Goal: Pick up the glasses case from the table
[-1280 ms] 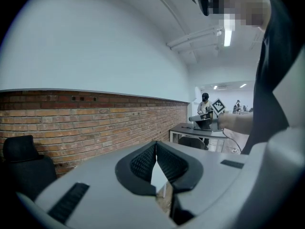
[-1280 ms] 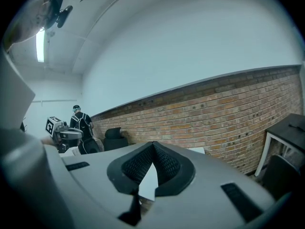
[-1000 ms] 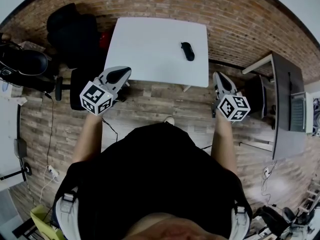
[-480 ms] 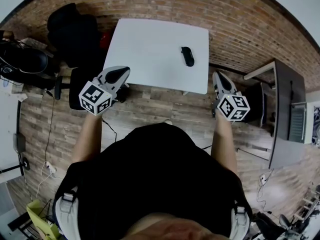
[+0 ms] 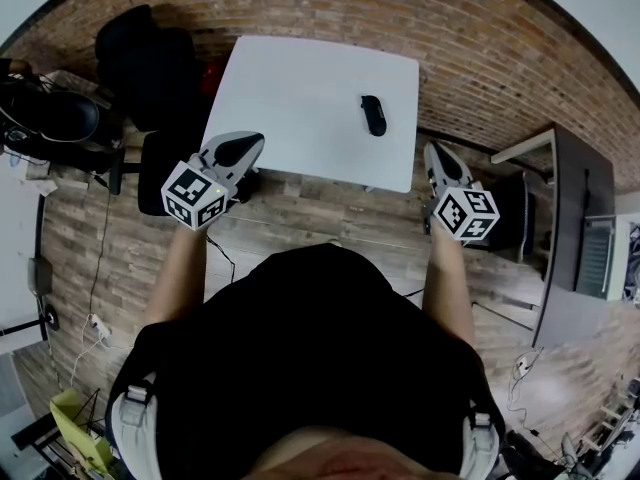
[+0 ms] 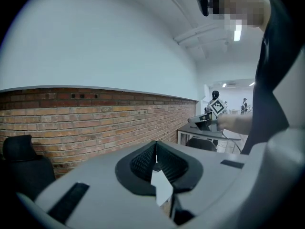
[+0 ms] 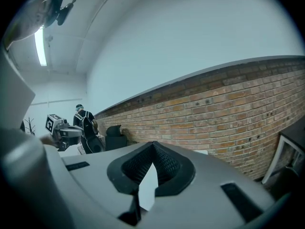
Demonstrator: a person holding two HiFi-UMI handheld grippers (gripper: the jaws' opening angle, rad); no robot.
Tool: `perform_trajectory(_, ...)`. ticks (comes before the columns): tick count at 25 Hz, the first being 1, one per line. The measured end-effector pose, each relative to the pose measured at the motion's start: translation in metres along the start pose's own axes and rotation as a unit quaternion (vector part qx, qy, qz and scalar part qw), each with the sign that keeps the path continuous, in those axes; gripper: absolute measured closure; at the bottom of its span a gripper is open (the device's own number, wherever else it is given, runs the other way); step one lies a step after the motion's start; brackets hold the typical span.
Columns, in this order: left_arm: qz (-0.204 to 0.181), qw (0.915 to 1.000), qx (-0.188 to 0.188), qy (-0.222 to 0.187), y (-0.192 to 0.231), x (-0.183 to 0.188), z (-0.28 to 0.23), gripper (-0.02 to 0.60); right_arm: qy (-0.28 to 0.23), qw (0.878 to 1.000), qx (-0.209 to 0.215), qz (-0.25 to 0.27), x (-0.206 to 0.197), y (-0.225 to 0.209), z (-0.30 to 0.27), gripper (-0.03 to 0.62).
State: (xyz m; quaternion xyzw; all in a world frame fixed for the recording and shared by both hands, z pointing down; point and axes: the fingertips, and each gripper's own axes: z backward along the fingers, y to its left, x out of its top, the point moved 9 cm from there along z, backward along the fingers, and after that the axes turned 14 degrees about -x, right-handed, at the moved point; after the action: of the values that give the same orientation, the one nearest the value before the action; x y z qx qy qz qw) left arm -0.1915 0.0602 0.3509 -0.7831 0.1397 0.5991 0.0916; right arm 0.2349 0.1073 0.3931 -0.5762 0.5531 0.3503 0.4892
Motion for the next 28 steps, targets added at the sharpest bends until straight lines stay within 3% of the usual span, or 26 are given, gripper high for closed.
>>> perform_trajectory(8,0.001,0.9999,0.012,0.001,-0.006,0.009,-0.004,0.572,0.005,1.0,0.024,0.008,0.007,-0.001,-0.011,0.579)
perform_trajectory(28,0.007,0.9997,0.025,-0.001,0.01,0.01,-0.023,0.572,0.01,0.999,0.031,0.018,0.02,-0.023,-0.034,0.579)
